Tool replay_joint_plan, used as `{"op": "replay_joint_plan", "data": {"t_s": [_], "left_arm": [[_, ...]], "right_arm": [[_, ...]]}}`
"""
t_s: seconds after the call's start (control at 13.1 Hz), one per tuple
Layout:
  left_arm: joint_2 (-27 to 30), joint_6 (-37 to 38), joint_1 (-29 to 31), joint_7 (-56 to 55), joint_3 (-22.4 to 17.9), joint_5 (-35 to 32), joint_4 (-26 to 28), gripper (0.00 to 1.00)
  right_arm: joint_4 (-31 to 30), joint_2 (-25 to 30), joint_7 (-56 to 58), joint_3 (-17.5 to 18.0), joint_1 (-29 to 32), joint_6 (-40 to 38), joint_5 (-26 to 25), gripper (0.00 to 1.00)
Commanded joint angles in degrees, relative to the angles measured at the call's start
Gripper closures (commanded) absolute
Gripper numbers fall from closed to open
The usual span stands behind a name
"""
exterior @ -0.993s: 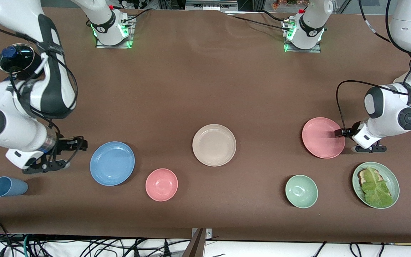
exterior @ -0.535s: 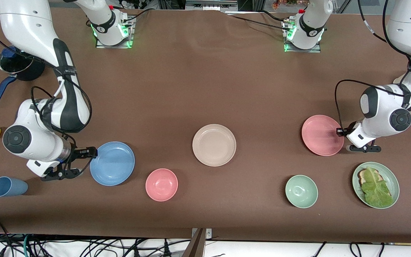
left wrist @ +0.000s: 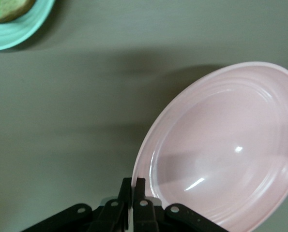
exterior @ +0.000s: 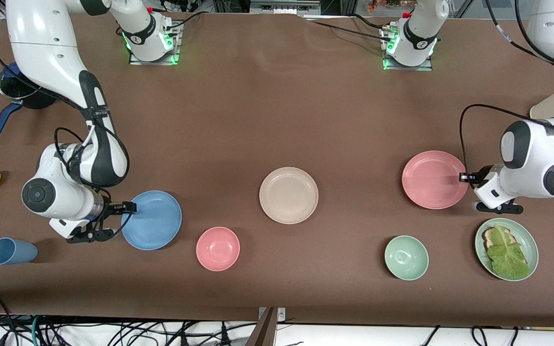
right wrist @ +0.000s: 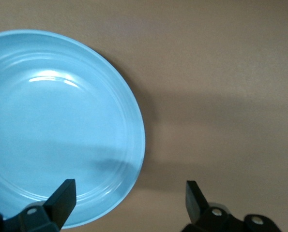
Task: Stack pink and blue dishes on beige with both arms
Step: 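Grip the pink plate rim with the left gripper, blue with the right, then carry the pink plate onto the beige plate with the left gripper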
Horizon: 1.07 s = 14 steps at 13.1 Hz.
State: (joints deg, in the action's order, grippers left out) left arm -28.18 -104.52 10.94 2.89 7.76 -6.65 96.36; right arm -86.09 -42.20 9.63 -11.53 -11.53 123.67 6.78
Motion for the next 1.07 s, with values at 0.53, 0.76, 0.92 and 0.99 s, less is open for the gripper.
{"op": "replay_joint_plan", "data": {"t_s": [0.53, 0.76, 0.92, 0.99], "left_arm": [[-11.44, 4.06, -14.34, -36.88, 14.47, 7.09, -17.58, 1.0], [-15.14, -2.25, -19.71, -41.55, 14.47, 7.17, -18.49, 1.0], [-17.34, -7.26, -21.21, -45.41, 14.39, 7.17, -18.49, 1.0], [-18.05, -9.11, -21.92, -45.95, 14.39, 7.17, -18.49, 1.0]], "right_arm": [[-1.63, -1.21, 5.04, 0.19, 1.34, 4.21, 5.35, 0.01], [-1.63, -2.18, 4.87, 0.19, 1.07, 5.97, 5.35, 0.01], [-1.71, -2.36, 4.87, 0.63, 1.16, 6.41, 5.44, 0.03], [-1.72, -2.45, 4.87, 0.72, 1.16, 6.41, 5.44, 0.05]]}}
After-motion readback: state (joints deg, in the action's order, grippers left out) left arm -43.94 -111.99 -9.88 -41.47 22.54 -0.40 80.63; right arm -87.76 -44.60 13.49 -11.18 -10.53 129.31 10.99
